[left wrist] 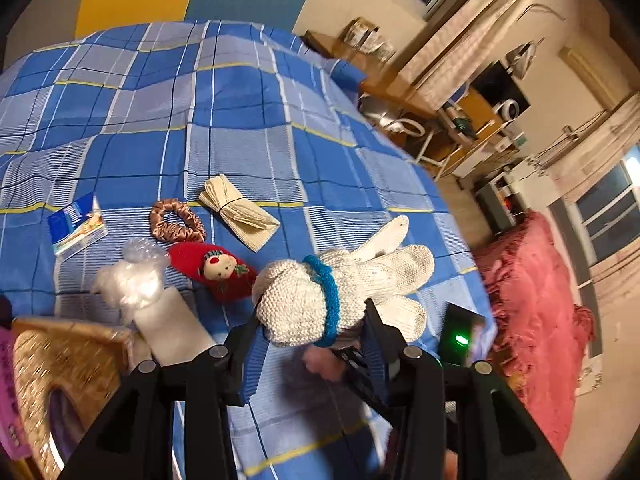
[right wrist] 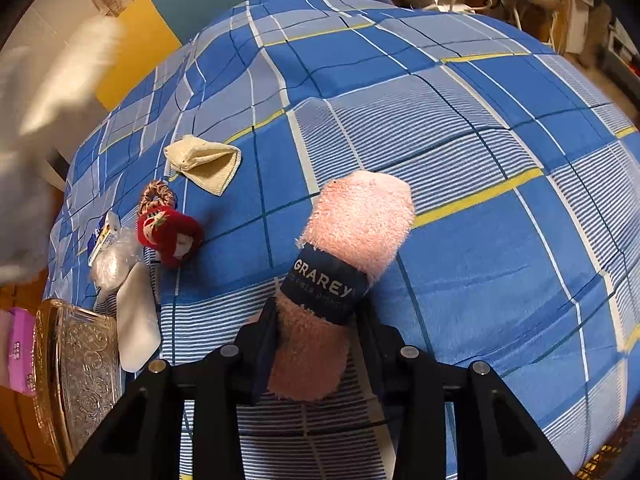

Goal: Organize soft objects
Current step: 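Grasp the white knit bunny with the left tool while the right tool holds the dishcloth, then carry the white knit bunny into the gold tray and open the left tool, then lower the pink dishcloth roll into the gold tray and open the right tool, then move the right tool to the white rectangular block and grasp it, then grasp the clear plastic bag with the left tool while the right tool holds the white block, then carry the clear plastic bag into the gold tray and open the left tool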

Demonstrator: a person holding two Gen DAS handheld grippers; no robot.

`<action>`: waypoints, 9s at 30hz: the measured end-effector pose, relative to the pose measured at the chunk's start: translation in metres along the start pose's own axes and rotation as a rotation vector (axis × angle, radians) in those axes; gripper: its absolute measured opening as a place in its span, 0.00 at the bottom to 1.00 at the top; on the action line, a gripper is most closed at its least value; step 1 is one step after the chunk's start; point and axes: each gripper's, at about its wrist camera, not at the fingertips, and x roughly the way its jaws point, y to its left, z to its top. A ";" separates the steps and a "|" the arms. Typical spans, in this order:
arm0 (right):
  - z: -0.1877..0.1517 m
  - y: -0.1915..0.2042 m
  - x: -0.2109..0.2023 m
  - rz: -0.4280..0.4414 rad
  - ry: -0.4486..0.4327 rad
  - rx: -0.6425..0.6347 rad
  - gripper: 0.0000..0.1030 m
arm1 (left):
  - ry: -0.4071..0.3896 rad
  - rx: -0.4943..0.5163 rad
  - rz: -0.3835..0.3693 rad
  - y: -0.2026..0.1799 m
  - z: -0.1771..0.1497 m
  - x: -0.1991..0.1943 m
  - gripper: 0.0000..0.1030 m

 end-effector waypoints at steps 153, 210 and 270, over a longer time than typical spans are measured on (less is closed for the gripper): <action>-0.160 0.317 -0.139 0.232 -0.281 -0.564 0.68 | -0.246 -0.340 0.193 0.301 -0.245 -0.190 0.61; -0.038 0.108 0.011 0.072 0.062 -0.520 0.52 | -0.147 0.046 0.135 0.138 -0.156 -0.144 0.63; -0.025 0.076 0.026 0.094 0.116 -0.260 0.54 | 0.380 0.318 0.519 0.059 0.038 0.100 0.40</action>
